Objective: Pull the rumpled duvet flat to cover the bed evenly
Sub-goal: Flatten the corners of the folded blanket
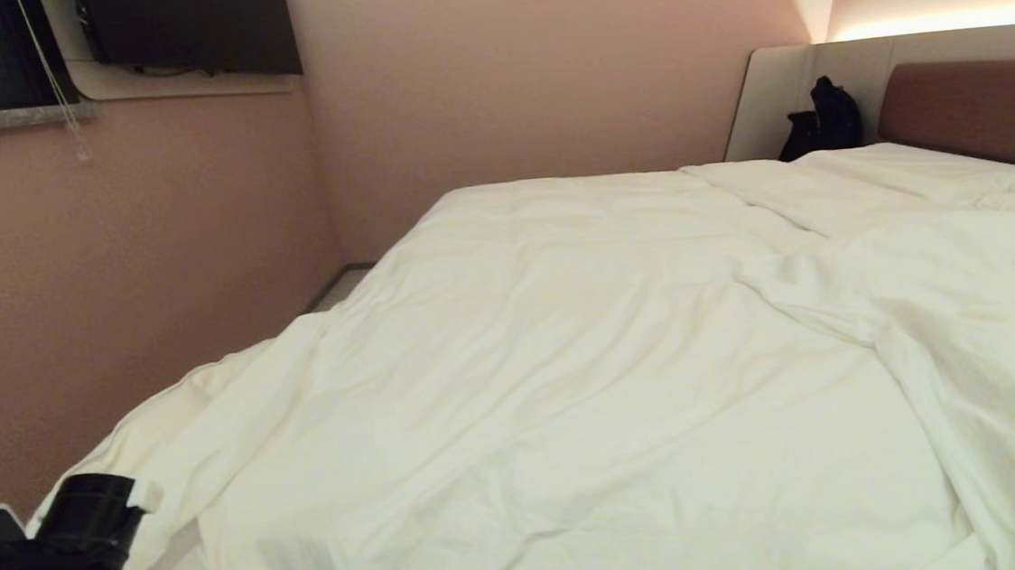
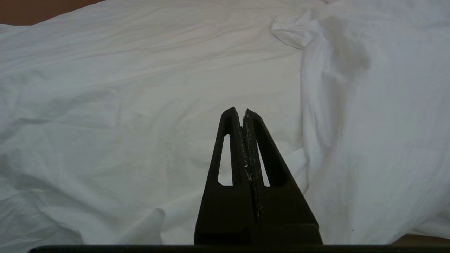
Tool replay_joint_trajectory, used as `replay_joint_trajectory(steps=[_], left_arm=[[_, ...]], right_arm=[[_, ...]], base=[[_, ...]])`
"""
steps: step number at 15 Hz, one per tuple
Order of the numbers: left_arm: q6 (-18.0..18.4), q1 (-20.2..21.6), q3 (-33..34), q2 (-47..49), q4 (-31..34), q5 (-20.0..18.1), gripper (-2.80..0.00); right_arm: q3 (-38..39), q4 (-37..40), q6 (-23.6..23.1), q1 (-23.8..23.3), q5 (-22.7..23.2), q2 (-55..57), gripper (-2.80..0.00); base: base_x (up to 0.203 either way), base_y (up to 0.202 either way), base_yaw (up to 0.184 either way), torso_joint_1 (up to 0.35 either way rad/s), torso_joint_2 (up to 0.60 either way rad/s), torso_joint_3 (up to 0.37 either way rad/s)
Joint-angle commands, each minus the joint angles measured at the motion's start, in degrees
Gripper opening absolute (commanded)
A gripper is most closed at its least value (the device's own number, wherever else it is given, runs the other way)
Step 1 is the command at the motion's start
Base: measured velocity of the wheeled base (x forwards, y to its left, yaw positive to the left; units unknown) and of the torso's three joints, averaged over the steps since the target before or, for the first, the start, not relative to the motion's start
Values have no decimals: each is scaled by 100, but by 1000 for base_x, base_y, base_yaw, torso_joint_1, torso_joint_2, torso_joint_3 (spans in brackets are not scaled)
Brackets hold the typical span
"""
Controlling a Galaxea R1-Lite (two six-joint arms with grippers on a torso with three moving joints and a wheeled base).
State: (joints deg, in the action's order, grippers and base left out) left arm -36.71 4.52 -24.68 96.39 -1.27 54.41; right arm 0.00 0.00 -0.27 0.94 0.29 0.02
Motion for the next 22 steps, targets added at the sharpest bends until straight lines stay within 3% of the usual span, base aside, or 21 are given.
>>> replay_joint_trajectory(steps=[1, 3, 10, 11, 12, 15, 18, 21, 22], left_arm=[[-28, 434, -54, 63, -584, -45, -280], [-18, 755, 18, 397, -1159, -169, -280], [99, 787, 691, 1627, -2708, -203, -280], [139, 782, 707, 1647, -2813, -202, -66], [224, 779, 702, 1628, -2971, -194, 0], [521, 773, 583, 1138, -3108, -178, 0], [1211, 764, 555, 9, -3102, -187, 0], [2443, 743, 765, -1306, -3055, -366, 0], [3000, 743, 854, -1742, -2976, -457, 0]], right_arm=[[0, 0, -7, 3, 6, -2, -280], [0, 0, -8, 3, 6, -2, -280], [0, 0, -8, 3, 6, -2, -280], [0, 0, -8, 3, 5, -2, -280], [0, 0, 1, 3, -1, -2, -280], [0, 0, 1, 3, 6, -2, -280], [0, 0, -3, 3, 6, -2, -280], [0, 0, 1, 3, 6, -2, -280], [0, 0, 1, 3, 6, -2, -280]], base=[[0, 0, 0, 0, 0, 0], [0, 0, 0, 0, 0, 0], [0, 0, 0, 0, 0, 0], [0, 0, 0, 0, 0, 0], [0, 0, 0, 0, 0, 0], [0, 0, 0, 0, 0, 0], [0, 0, 0, 0, 0, 0], [0, 0, 0, 0, 0, 0], [0, 0, 0, 0, 0, 0]])
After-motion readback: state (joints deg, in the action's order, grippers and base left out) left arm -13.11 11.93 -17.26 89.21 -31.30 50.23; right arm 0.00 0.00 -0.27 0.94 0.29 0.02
